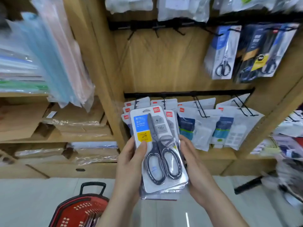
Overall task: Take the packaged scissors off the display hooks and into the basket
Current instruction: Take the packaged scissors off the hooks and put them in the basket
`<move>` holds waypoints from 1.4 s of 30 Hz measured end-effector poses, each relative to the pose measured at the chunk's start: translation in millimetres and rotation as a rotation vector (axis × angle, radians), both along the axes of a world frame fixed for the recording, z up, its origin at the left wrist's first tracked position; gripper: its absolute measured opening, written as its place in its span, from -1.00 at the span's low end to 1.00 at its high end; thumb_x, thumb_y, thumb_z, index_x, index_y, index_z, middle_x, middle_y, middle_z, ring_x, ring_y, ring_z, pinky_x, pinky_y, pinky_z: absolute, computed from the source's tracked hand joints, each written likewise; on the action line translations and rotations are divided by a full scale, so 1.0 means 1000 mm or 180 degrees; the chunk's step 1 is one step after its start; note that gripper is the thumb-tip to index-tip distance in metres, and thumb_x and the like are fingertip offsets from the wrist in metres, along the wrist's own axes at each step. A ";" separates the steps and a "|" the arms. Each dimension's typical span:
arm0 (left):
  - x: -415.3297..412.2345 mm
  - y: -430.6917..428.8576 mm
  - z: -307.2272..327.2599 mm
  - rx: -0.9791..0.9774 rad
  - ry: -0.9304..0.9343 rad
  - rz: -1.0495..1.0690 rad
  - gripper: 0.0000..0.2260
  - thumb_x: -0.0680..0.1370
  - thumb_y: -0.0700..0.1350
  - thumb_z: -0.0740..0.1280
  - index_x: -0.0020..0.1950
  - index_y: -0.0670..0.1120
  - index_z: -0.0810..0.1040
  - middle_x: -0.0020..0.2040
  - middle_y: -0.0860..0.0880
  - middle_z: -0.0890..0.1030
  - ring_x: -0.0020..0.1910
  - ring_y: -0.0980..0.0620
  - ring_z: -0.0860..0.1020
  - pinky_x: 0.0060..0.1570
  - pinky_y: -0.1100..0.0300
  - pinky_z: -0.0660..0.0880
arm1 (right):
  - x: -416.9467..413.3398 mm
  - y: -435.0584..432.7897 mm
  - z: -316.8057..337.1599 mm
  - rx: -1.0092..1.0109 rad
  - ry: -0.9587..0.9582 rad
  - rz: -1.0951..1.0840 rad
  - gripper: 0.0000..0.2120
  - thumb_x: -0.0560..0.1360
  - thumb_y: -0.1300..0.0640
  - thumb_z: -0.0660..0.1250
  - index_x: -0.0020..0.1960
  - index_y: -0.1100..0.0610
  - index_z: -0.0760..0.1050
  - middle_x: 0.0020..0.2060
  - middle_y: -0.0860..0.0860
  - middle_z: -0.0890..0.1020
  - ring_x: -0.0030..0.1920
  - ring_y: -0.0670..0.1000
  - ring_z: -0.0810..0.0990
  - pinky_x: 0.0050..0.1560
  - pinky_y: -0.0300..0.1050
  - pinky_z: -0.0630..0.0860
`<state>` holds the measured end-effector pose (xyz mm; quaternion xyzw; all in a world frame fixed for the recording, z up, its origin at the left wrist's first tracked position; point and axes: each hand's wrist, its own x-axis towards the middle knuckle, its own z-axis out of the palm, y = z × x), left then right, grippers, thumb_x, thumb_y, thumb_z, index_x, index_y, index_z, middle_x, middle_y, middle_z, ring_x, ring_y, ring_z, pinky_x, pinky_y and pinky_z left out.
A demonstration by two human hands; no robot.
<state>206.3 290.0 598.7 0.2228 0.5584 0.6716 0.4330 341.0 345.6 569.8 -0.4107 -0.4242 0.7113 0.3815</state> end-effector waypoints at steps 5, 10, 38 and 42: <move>0.077 0.053 -0.004 -0.0194 -0.0488 -0.0135 -0.74 0.58 -0.07 0.36 0.27 -0.01 0.60 0.16 -0.08 0.68 0.12 -0.12 0.66 0.21 -0.12 0.54 | 0.091 0.035 0.014 0.0137 0.0108 -0.0281 -0.69 0.54 -0.06 0.32 0.28 -0.23 0.48 0.19 -0.14 0.65 0.16 -0.10 0.65 0.22 -0.04 0.56; 0.118 0.091 -0.008 -0.0480 -0.0765 -0.0235 -0.33 0.31 0.15 0.53 0.35 -0.09 0.53 0.27 -0.17 0.61 0.20 -0.21 0.62 0.29 -0.28 0.45 | 0.147 0.054 0.022 0.0056 0.0376 -0.0544 -0.62 0.41 -0.10 0.41 0.18 -0.36 0.47 0.11 -0.33 0.64 0.14 -0.16 0.65 0.20 -0.01 0.57; 0.087 0.274 0.002 -0.0326 -0.1093 -0.1000 -0.55 0.44 0.03 0.39 0.23 -0.20 0.61 0.13 -0.27 0.66 0.14 -0.27 0.62 0.25 -0.21 0.48 | 0.115 0.217 0.033 0.0684 -0.0111 -0.0335 -0.20 0.40 0.31 0.51 0.39 -0.32 0.29 0.13 -0.14 0.69 0.14 -0.05 0.67 0.08 -0.08 0.63; 0.082 0.293 0.007 -0.0138 -0.0817 -0.1124 -0.58 0.44 -0.04 0.37 0.21 -0.25 0.59 0.12 -0.27 0.66 0.11 -0.24 0.63 0.26 -0.21 0.47 | 0.115 0.239 0.023 0.0520 0.0081 -0.0522 -0.03 0.31 0.18 0.62 0.42 -0.45 0.16 0.22 -0.15 0.64 0.20 0.02 0.64 0.21 0.16 0.57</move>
